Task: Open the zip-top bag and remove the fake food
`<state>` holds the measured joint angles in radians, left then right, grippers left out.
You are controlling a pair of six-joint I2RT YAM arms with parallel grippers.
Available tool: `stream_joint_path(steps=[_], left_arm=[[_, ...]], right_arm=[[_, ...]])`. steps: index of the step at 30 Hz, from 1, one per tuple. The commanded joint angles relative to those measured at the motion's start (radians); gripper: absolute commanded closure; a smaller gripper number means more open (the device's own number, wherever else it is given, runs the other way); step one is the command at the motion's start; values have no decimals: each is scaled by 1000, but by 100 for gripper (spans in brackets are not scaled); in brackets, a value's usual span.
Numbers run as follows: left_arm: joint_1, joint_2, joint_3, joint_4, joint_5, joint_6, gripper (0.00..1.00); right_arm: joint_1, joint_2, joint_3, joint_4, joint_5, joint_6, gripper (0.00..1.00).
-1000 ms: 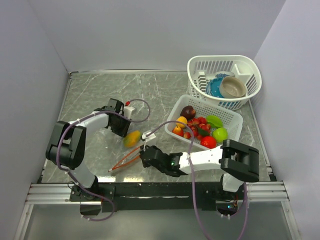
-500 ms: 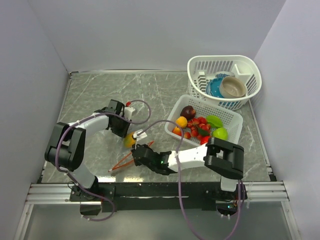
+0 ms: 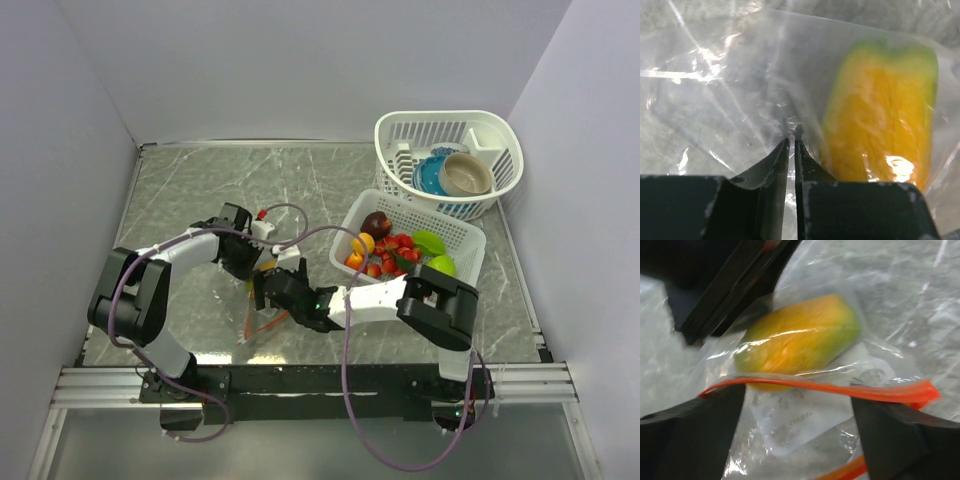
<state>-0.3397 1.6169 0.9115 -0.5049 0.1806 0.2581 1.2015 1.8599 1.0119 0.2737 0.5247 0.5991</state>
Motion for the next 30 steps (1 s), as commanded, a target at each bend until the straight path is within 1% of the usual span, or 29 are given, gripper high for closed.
stream_joint_path(steps=[1, 3, 4, 9, 11, 13, 14, 15, 16, 18, 21, 22, 23, 24, 25, 26, 27, 28, 29, 30], left_arm=[[-32, -29, -46, -31, 0, 47, 83], [-33, -32, -48, -34, 13, 47, 83], [-33, -32, -45, -40, 19, 47, 83], [-42, -15, -7, -89, 97, 61, 83], [-51, -15, 3, -109, 114, 72, 82], [-65, -9, 4, -122, 117, 84, 83], [-67, -8, 7, -130, 123, 87, 83], [-68, -5, 9, -141, 132, 95, 84], [-70, -6, 7, -142, 134, 96, 84], [-68, -9, 1, -133, 126, 96, 84], [-68, -2, -5, -119, 105, 89, 85], [-68, 1, -6, -113, 90, 87, 85], [-68, 5, -11, -107, 76, 86, 86], [-68, 9, -13, -98, 59, 78, 86], [-67, 12, -14, -84, 27, 75, 86], [-65, 15, -19, -78, 13, 72, 86], [-64, 23, -20, -72, 2, 66, 87], [-61, 26, -19, -69, -7, 63, 87], [-56, 31, -22, -60, -22, 58, 87], [-48, 37, -22, -57, -30, 52, 88]], right_arm=[[-39, 2, 10, 68, -44, 53, 1], [-40, 5, 8, 103, -77, 47, 0], [-37, 13, 33, 98, -81, 48, 0], [-33, 93, 146, -11, -66, 53, 0], [-31, 128, 200, -47, -37, 53, 0], [-28, 156, 265, -112, -16, 39, 0], [-22, 197, 304, -222, 33, 39, 0], [-19, 221, 379, -267, 47, 45, 0], [-17, 235, 395, -302, 54, 42, 0], [-11, 246, 383, -303, 46, 42, 0], [-8, 222, 331, -286, 44, 51, 0], [-7, 213, 314, -281, 47, 48, 3], [-5, 184, 292, -277, 50, 42, 12], [-5, 164, 240, -252, 51, 41, 18], [-3, 142, 214, -246, 55, 45, 26], [-2, 95, 186, -239, 60, 51, 46], [-2, 70, 133, -234, 66, 54, 55], [4, 12, 102, -226, 87, 56, 62], [9, -16, 73, -211, 95, 51, 77], [13, -46, 21, -202, 103, 45, 78]])
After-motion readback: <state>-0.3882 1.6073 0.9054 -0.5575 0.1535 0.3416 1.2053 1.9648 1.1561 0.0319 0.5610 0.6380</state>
